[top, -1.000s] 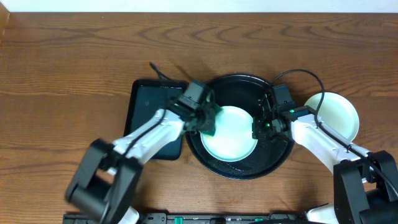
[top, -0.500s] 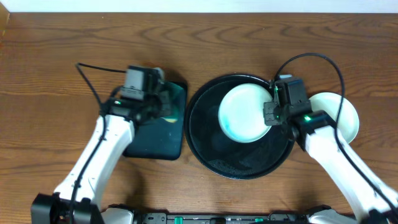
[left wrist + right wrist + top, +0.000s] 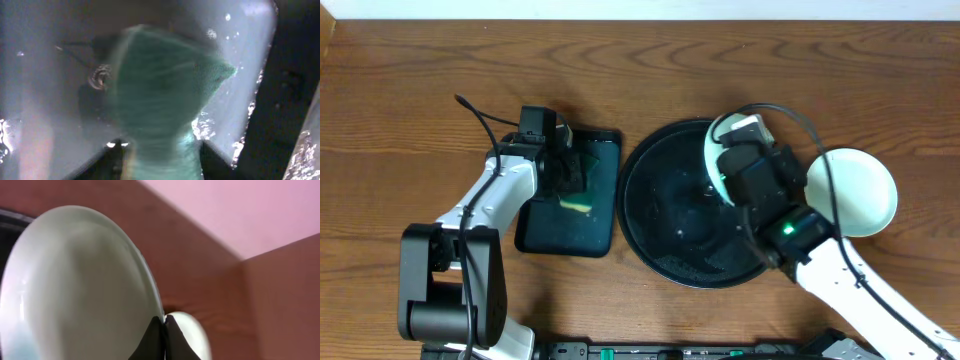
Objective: Clean dirty plates on tray and stack at the side
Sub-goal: 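Lift the last plate with the right gripper onto the plate stack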
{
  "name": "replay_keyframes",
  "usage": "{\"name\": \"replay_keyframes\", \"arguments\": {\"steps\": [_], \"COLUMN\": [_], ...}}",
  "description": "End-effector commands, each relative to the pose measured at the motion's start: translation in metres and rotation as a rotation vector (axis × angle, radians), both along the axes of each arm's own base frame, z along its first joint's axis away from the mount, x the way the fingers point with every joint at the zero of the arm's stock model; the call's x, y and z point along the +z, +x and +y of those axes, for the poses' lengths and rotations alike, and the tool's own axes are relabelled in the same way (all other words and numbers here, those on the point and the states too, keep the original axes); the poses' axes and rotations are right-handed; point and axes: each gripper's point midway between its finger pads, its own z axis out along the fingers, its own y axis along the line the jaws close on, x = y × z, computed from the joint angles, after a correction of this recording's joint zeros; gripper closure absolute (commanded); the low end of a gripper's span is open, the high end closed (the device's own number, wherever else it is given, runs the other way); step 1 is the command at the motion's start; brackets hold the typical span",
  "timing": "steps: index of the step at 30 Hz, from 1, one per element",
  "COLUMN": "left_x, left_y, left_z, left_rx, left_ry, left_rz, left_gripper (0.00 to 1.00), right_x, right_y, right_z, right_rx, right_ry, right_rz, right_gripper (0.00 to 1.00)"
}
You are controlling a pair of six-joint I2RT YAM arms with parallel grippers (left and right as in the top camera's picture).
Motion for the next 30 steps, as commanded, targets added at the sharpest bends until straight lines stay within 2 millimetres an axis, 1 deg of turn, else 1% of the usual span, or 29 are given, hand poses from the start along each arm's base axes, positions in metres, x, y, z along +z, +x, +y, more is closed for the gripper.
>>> {"name": "replay_keyframes", "arguments": {"steps": [1,3,5,8,12,14,16,18,21,22,23,25,27,28,30], "left_x": [0.016,0.026,0.039,0.061,0.082,0.085,0.085,0.080,0.073,0.070,0.069,0.067,0.066,0.066,0.066], "left_y": [0.009,0.010,0.011,0.007,0.001,-0.003,-0.008,-0.015,-0.026,-0.031,-0.033,-0.038,-0.040,-0.040,-0.041], "left_z": [0.001,0.001,0.001,0.001,0.002,0.002,0.003,0.007,0.022,0.029,0.034,0.040,0.041,0.041,0.041], "left_rx": [-0.002,-0.001,-0.001,-0.001,0.000,0.000,0.000,0.008,0.058,0.080,0.091,0.116,0.117,0.117,0.116], "left_ry": [0.003,0.000,-0.003,-0.006,-0.010,-0.009,-0.007,0.014,0.089,0.129,0.153,0.185,0.189,0.189,0.190], "left_rz": [-0.051,-0.078,-0.112,-0.157,-0.195,-0.193,-0.177,-0.142,-0.085,-0.064,-0.052,-0.030,-0.023,-0.022,-0.019], "left_gripper": [0.32,0.25,0.24,0.23,0.23,0.23,0.23,0.22,0.22,0.22,0.22,0.23,0.23,0.22,0.22], "right_x": [0.043,0.054,0.066,0.079,0.086,0.085,0.080,0.063,0.020,0.002,-0.006,-0.029,-0.043,-0.046,-0.056], "right_y": [-0.005,-0.007,-0.011,-0.015,-0.018,-0.017,-0.017,-0.013,-0.007,-0.008,-0.008,-0.009,-0.007,-0.007,-0.008], "right_z": [-0.007,0.001,0.004,0.005,-0.002,-0.007,-0.015,-0.023,-0.038,-0.051,-0.059,-0.087,-0.110,-0.118,-0.142], "right_rx": [-0.082,-0.077,-0.095,-0.128,-0.191,-0.224,-0.264,-0.278,-0.293,-0.342,-0.375,-0.481,-0.544,-0.562,-0.616], "right_ry": [-0.157,-0.183,-0.209,-0.232,-0.213,-0.158,-0.099,-0.018,0.156,0.247,0.298,0.446,0.567,0.608,0.726], "right_rz": [-0.131,-0.168,-0.212,-0.255,-0.295,-0.321,-0.339,-0.313,-0.179,-0.124,-0.098,-0.023,0.030,0.046,0.080], "right_gripper": [0.99,0.99,0.99,0.99,0.99,0.99,0.99,0.99,0.99,0.99,0.99,0.99,0.99,0.99,0.99]}}
